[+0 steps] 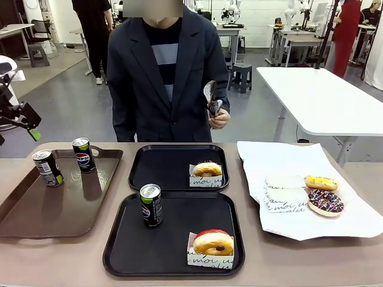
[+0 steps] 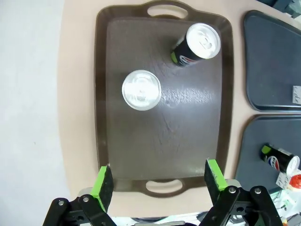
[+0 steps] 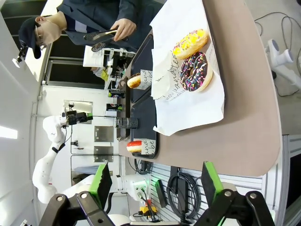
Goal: Set up donuts and drinks on trays.
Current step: Pick up one Pepsi coke from the Handle tray and place it on the Flat Tray without a Pepsi coke.
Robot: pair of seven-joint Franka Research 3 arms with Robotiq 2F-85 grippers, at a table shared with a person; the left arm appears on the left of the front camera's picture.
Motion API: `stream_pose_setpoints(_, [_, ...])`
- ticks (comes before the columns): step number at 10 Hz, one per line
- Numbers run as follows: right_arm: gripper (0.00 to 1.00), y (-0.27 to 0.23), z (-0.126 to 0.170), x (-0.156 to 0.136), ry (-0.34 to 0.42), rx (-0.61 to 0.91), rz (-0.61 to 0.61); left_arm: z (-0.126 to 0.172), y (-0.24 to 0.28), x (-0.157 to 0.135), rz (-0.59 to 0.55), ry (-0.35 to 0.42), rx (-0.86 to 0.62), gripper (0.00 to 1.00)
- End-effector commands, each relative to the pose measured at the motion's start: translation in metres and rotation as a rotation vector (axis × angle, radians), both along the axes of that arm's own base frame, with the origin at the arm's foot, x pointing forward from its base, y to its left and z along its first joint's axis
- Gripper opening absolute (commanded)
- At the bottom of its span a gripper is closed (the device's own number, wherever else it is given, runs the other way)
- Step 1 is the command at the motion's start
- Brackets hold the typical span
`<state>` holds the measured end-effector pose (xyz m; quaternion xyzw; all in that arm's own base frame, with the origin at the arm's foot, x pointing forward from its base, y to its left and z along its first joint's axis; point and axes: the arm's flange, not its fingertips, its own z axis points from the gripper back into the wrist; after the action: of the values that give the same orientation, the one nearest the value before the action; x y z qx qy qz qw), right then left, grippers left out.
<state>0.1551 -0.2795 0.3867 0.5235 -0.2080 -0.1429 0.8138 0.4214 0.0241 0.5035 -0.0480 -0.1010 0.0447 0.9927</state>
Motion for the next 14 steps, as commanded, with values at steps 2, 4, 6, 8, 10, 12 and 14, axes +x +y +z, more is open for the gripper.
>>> stream_pose_setpoints(2, [1.00, 0.001, -0.001, 0.001, -0.028, 0.009, -0.001, -0.017, -0.003, 0.047, 0.008, 0.007, 0.112, 1.00])
stream_pose_setpoints(4, [1.00, 0.001, -0.001, 0.001, -0.028, 0.009, -0.001, -0.031, -0.004, 0.075, 0.040, 0.041, 0.135, 1.00])
stream_pose_setpoints(6, [1.00, 0.001, -0.001, 0.001, -0.028, 0.009, -0.001, -0.045, -0.003, 0.094, 0.065, 0.074, 0.126, 1.00])
stream_pose_setpoints(8, [1.00, 0.001, -0.001, 0.001, -0.028, 0.009, -0.001, -0.055, 0.000, 0.104, 0.064, 0.095, 0.120, 1.00])
stream_pose_setpoints(10, [1.00, 0.001, -0.001, 0.001, -0.028, 0.009, -0.001, -0.069, 0.004, 0.100, 0.053, 0.111, 0.082, 1.00])
stream_pose_setpoints(12, [1.00, 0.001, -0.001, 0.001, -0.028, 0.009, -0.001, -0.082, 0.006, 0.091, 0.038, 0.108, 0.054, 1.00])
stream_pose_setpoints(14, [1.00, 0.001, -0.001, 0.001, -0.028, 0.009, -0.001, -0.089, 0.007, 0.087, 0.023, 0.094, 0.036, 1.00])
